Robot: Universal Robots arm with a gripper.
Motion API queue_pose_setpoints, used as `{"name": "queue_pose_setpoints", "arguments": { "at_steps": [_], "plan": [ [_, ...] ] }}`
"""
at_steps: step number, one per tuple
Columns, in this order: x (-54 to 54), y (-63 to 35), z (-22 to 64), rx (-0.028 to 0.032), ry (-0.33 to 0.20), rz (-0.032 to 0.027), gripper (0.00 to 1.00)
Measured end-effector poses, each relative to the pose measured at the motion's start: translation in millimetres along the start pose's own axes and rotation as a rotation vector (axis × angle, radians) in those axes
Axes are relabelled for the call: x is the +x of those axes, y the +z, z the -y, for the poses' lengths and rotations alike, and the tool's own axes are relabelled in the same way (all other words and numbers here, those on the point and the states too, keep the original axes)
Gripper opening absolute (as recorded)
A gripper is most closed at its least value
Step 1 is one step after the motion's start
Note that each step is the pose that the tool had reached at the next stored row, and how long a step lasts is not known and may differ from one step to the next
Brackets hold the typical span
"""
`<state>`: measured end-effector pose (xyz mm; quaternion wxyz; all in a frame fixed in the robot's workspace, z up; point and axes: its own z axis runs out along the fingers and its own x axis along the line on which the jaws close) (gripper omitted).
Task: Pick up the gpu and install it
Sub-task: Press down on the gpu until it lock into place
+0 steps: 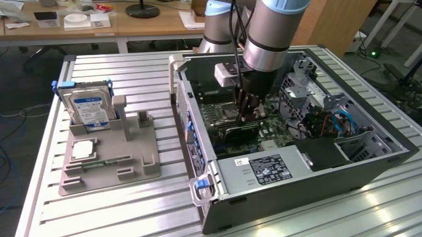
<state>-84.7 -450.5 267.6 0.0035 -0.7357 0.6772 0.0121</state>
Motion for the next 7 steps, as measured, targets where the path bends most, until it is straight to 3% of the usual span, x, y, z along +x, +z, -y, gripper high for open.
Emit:
{"name": "queue_pose_setpoints", "arguments": {
  "at_steps": [7],
  "plan": [
    [0.0,0.0,0.0,0.0,0.0,-0.0001,0.11]
  ]
}}
